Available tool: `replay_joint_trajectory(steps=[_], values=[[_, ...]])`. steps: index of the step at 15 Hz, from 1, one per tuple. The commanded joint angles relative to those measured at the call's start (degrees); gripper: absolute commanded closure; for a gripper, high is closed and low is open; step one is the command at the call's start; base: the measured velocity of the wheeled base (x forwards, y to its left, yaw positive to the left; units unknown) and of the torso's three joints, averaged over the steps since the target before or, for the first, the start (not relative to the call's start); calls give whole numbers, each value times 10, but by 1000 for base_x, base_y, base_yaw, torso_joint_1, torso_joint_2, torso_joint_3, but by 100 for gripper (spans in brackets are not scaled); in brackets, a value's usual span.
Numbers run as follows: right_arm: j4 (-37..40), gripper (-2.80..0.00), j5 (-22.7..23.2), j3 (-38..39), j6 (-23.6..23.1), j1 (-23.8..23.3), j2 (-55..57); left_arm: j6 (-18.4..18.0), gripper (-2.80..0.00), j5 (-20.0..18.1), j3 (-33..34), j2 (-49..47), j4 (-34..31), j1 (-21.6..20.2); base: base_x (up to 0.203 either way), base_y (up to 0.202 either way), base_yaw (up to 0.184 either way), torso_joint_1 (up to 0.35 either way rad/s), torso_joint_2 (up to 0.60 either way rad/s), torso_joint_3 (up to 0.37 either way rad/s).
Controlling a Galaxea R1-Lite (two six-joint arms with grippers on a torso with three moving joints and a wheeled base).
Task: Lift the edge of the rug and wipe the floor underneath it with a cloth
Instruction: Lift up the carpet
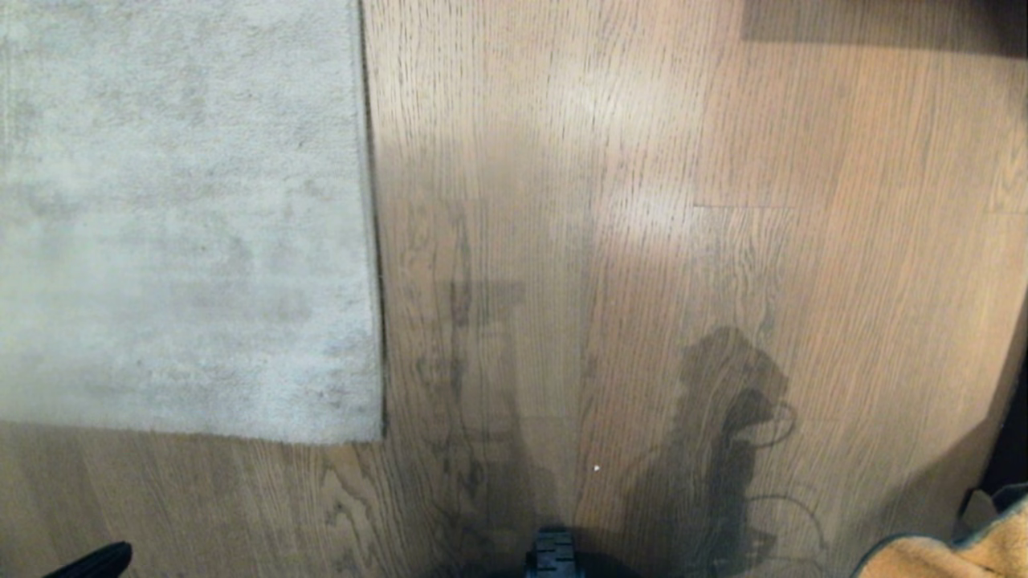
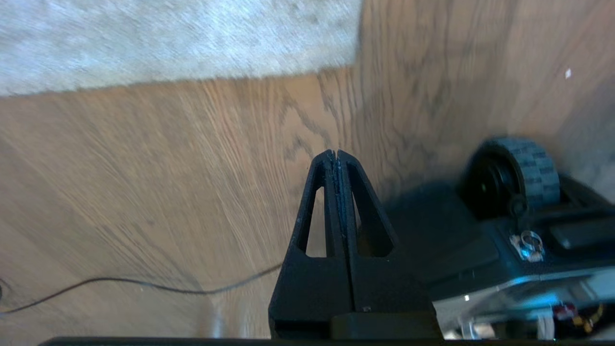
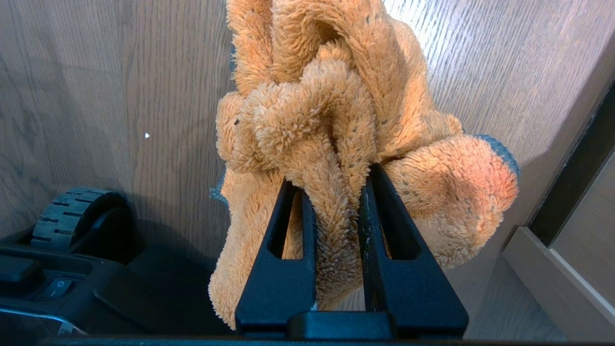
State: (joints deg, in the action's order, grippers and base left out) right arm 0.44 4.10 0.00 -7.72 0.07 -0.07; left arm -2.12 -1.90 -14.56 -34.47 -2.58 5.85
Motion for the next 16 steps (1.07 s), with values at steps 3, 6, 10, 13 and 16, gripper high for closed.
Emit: replay_joint_trajectory(steps=[3,6,10,13,16], values=[[0,0,0,0,0,0,1,0,0,0,0,-39,-1,9,0,0,0,0,0,0],[0,0,0,0,0,0,1,0,0,-1,-5,-58,-1,8,0,0,0,0,0,0],[0,0,0,0,0,0,1,-1,0,-1,-13,-82,-1,9,0,0,0,0,0,0],[0,0,0,0,-1,0,1,-1,0,-1,-23,-115,3,14,0,0,0,0,0,0],[0,0,0,0,0,0,1,-1,0,-1,-37,-151,4,28,0,0,0,0,0,0]])
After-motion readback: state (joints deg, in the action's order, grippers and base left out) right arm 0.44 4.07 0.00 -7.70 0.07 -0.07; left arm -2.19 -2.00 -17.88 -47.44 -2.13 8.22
